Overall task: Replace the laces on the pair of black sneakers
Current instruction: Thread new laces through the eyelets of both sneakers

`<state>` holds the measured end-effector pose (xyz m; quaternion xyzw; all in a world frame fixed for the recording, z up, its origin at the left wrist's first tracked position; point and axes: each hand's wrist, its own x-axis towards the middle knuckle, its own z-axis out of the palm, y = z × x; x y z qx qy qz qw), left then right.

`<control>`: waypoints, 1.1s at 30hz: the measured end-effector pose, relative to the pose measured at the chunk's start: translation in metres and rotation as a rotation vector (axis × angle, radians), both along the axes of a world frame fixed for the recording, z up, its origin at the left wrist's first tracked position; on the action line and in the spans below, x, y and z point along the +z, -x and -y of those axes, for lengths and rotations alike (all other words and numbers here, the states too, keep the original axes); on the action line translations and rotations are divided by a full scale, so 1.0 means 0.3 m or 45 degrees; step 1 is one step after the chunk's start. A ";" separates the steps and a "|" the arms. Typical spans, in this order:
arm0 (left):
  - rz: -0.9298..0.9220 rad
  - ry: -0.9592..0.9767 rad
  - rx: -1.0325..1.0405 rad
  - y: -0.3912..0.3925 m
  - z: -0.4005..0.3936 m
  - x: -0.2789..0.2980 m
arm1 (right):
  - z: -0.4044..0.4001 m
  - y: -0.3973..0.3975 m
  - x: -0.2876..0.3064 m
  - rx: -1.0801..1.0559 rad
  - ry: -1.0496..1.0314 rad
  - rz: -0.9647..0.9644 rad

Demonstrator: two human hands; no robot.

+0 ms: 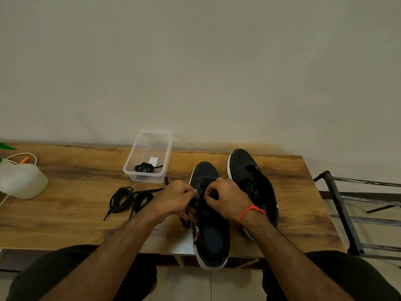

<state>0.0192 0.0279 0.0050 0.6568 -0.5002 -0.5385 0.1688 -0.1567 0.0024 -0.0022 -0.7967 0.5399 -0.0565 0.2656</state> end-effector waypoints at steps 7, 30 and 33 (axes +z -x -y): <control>-0.003 -0.014 0.144 0.001 -0.003 0.017 | 0.008 0.009 -0.005 -0.028 -0.057 0.099; 0.017 0.405 0.641 -0.074 0.062 0.082 | -0.008 0.011 0.034 0.085 -0.038 -0.163; -0.790 0.459 1.232 -0.127 0.071 0.149 | -0.010 0.009 0.034 0.086 -0.038 -0.143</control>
